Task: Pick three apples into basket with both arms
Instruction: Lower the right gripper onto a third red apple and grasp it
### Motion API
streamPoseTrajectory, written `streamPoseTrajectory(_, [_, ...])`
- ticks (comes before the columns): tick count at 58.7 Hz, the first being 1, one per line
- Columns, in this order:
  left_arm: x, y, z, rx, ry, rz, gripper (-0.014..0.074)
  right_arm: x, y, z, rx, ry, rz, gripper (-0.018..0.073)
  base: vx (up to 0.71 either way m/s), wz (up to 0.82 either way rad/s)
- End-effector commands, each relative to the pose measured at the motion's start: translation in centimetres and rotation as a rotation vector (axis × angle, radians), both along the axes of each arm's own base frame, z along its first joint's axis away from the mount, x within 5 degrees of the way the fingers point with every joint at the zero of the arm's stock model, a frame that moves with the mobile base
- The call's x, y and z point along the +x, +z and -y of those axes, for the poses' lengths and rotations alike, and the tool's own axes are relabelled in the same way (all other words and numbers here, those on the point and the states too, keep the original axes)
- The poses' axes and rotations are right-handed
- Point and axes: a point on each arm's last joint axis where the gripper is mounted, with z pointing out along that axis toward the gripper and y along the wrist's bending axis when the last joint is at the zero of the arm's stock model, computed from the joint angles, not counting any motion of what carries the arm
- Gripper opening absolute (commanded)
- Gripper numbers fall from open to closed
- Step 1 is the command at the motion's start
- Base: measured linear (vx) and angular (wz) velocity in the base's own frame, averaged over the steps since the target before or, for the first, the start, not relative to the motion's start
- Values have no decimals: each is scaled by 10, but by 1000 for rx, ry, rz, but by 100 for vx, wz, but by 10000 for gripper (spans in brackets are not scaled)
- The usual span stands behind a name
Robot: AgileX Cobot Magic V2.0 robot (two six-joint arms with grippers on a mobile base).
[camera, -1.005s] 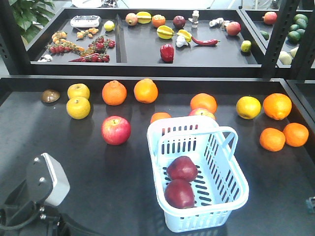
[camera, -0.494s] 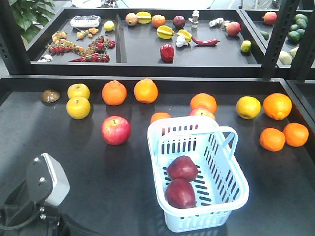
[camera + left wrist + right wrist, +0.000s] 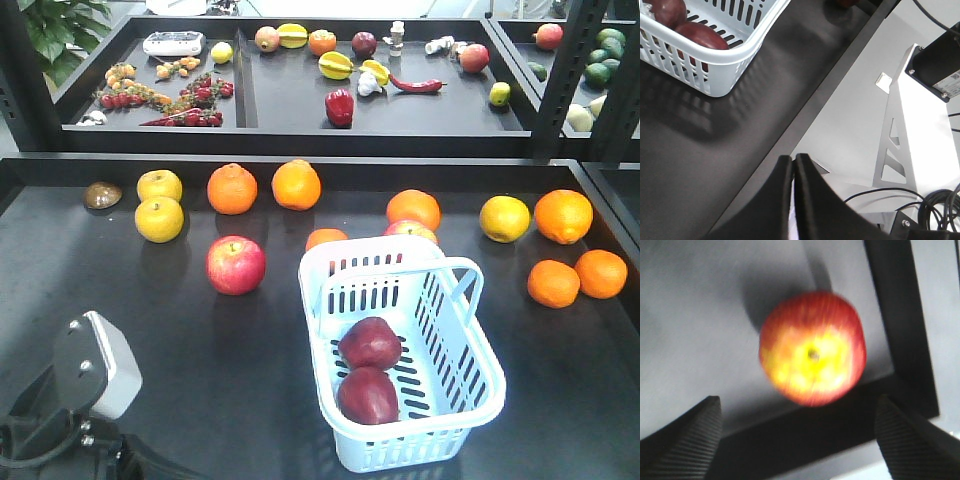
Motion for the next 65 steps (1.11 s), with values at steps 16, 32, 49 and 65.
streamPoseTrajectory(16, [1, 12, 3, -64, 28, 19, -6, 15, -4, 15, -69, 27, -2, 594, 0, 0])
streamPoseTrajectory(32, [1, 12, 3, -64, 28, 19, -6, 21, -27, 17, -49, 39, -24, 594, 0, 0])
streamPoseTrajectory(49, [1, 12, 3, -64, 28, 19, -6, 24, -50, 18, -21, 36, -61, 592, 0, 0])
streamPoseTrajectory(65, [1, 12, 3, -64, 28, 19, -6, 26, -40, 16, -13, -2, -10, 400, 0, 0])
